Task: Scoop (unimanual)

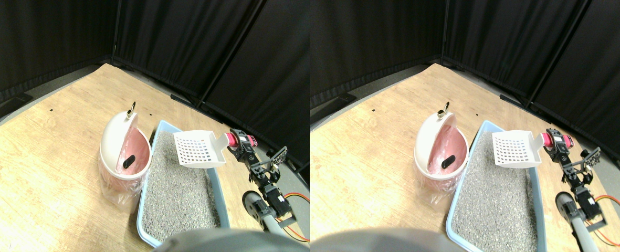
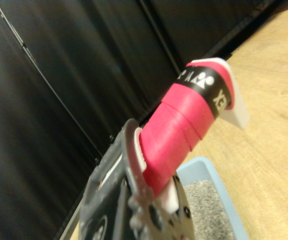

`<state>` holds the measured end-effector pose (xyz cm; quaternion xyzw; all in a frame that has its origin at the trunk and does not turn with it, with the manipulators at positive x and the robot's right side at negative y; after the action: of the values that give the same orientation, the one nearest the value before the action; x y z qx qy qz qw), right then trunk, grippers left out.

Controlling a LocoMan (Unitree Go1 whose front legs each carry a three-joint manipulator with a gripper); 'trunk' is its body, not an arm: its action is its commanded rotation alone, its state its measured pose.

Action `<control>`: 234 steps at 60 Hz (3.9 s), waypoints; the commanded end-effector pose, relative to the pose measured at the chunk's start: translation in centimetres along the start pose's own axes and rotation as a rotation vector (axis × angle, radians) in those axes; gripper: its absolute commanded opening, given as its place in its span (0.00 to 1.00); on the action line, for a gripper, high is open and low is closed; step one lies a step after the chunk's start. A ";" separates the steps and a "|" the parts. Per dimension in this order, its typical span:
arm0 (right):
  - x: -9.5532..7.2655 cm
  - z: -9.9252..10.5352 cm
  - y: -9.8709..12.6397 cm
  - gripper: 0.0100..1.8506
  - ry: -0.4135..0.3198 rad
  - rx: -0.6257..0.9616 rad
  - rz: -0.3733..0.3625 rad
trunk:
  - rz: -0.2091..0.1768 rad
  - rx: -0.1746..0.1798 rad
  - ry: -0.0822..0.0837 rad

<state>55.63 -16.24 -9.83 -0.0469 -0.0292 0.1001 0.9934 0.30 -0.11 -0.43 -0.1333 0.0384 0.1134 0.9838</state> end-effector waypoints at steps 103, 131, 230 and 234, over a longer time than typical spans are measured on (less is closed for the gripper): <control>-6.5 -9.7 -2.3 0.03 0.041 0.200 -0.245 | -0.091 0.082 0.017; -5.6 -9.7 -2.8 0.46 0.178 0.238 -0.309 | -0.108 0.089 0.017; -13.4 -2.1 -2.7 0.03 0.121 0.215 -0.096 | -0.160 0.126 0.007; -13.6 -2.0 -2.6 0.03 0.123 0.208 -0.103 | -0.166 0.129 0.007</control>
<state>43.14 -22.37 -13.22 0.0594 0.0645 0.0371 0.9955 0.33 -0.25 -0.84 -0.0707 0.0535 0.0341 0.9955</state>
